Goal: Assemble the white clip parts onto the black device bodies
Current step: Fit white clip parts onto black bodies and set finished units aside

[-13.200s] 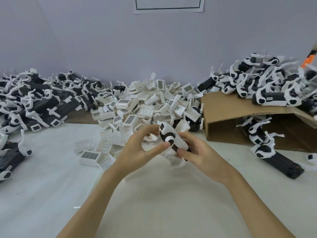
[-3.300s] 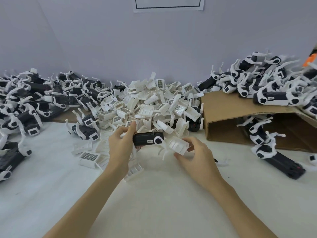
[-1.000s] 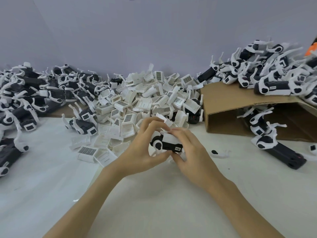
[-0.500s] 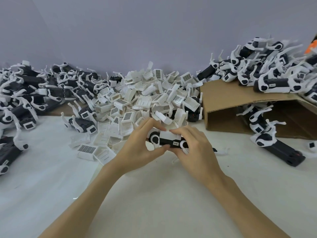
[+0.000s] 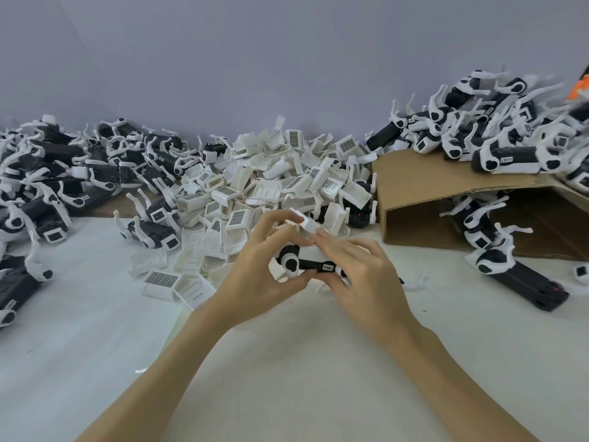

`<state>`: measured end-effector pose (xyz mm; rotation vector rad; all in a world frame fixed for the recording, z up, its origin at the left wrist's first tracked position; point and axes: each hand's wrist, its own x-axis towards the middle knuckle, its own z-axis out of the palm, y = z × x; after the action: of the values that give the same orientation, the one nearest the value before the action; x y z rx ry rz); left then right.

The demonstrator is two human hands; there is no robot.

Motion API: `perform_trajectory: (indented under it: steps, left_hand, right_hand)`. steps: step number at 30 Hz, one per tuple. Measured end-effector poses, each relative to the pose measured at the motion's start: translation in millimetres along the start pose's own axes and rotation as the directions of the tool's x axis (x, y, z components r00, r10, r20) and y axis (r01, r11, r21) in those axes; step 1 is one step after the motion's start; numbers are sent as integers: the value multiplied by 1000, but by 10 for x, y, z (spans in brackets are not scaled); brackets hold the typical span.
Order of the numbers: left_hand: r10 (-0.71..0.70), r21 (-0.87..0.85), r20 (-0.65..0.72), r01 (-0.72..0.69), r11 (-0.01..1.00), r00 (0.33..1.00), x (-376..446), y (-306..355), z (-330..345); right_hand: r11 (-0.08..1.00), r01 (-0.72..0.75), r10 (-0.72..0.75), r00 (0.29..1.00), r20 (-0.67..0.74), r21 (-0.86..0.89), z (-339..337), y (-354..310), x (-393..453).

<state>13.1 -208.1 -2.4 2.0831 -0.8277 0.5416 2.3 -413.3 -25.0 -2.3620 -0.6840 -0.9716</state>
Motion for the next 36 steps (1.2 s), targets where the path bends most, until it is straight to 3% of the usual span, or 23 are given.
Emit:
perform_trajectory:
  steps: [3, 5, 8, 10, 12, 14, 18, 20, 22, 24, 26, 29, 36]
  left_hand:
    - [30, -4, 16, -29, 1000, 999, 6, 6, -9]
    - [68, 19, 47, -69, 997, 997, -11, 29, 1]
    - [219, 152, 113, -234, 960, 969, -1, 97, -12]
    - [376, 243, 176, -410, 879, 910, 23, 110, -12]
    - [471, 299, 251, -531, 793, 846, 30, 109, 16]
    - [485, 329, 295, -564, 757, 823, 15, 103, 51]
    - [429, 360, 239, -490, 794, 871, -1, 46, 14]
    - [319, 374, 203, -375, 848, 926, 14, 16, -3]
    - [116, 317, 191, -173, 932, 975, -3, -6, -13]
    - [-80, 211, 205, 36, 977, 975, -35, -42, -30]
    - [-197, 132, 201, 173, 976, 960, -46, -80, -49]
    - [-189, 98, 136, 177, 979, 972, -34, -102, -44]
    - [-29, -9, 71, 29, 1000, 997, -17, -103, 23]
  right_hand:
    - [998, -27, 28, 999, -17, 59, -87, 8, 20]
    - [952, -171, 144, 982, 123, 255, -185, 66, 14]
    - [679, -478, 214, 855, 473, 556, -353, 177, 86]
    - [586, -559, 218, 806, 550, 587, -406, 230, 115]
    - [655, -543, 192, 792, 579, 526, -396, 219, 108]
    - [711, -516, 164, 783, 600, 478, -376, 209, 73]
    - [751, -509, 193, 779, 597, 421, -435, 280, 61]
    - [694, -579, 240, 746, 621, 429, -420, 282, 61]
    - [683, -604, 303, 746, 593, 410, -362, 235, 57]
    - [803, -503, 333, 823, 460, 318, -301, 169, 45]
    - [921, -329, 256, 915, 311, 209, -271, 109, 56]
    - [979, -167, 146, 975, 170, 118, -225, 51, 43]
    - [989, -108, 103, 993, 51, 102, -237, 36, 40]
